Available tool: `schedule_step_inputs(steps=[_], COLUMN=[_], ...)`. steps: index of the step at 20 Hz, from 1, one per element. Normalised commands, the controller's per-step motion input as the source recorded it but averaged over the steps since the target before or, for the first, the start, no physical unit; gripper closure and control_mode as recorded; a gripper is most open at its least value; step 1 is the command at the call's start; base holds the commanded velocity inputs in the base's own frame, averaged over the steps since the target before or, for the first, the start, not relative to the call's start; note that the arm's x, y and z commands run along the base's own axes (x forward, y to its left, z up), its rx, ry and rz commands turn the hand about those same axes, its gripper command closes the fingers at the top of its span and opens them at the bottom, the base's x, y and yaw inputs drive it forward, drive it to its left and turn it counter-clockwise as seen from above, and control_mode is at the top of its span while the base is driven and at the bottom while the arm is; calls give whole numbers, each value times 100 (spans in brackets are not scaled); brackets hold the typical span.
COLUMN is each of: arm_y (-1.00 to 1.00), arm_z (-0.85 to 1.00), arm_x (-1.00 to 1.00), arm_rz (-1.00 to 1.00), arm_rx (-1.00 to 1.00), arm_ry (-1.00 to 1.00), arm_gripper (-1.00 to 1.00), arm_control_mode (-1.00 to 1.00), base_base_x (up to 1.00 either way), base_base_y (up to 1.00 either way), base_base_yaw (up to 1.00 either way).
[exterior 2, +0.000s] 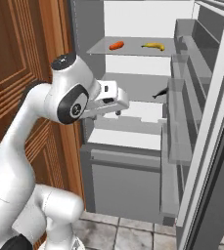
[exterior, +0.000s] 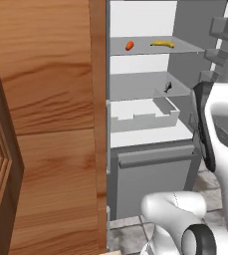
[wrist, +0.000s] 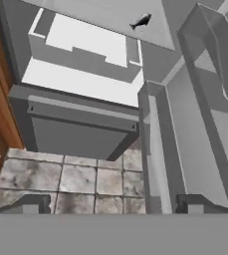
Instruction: Open the fridge, remove the banana, carrot, and fish, and place them on any counter.
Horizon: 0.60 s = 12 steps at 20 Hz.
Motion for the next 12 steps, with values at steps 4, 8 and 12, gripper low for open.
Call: schedule_step_inputs(steps=[4, 8, 12], arm_y=[90, 53, 14], arm_z=[16, -9, -56], arm_x=[-63, -98, -67], arm_rz=[13, 0, -3], arm_rx=[21, 9, 0], arm_ry=[33, 20, 19], arm_gripper=[-100, -100, -100], arm_control_mode=[-100, -100, -100], base_base_x=[0, 0, 0], base_base_y=[0, 0, 0], base_base_yaw=[0, 0, 0])
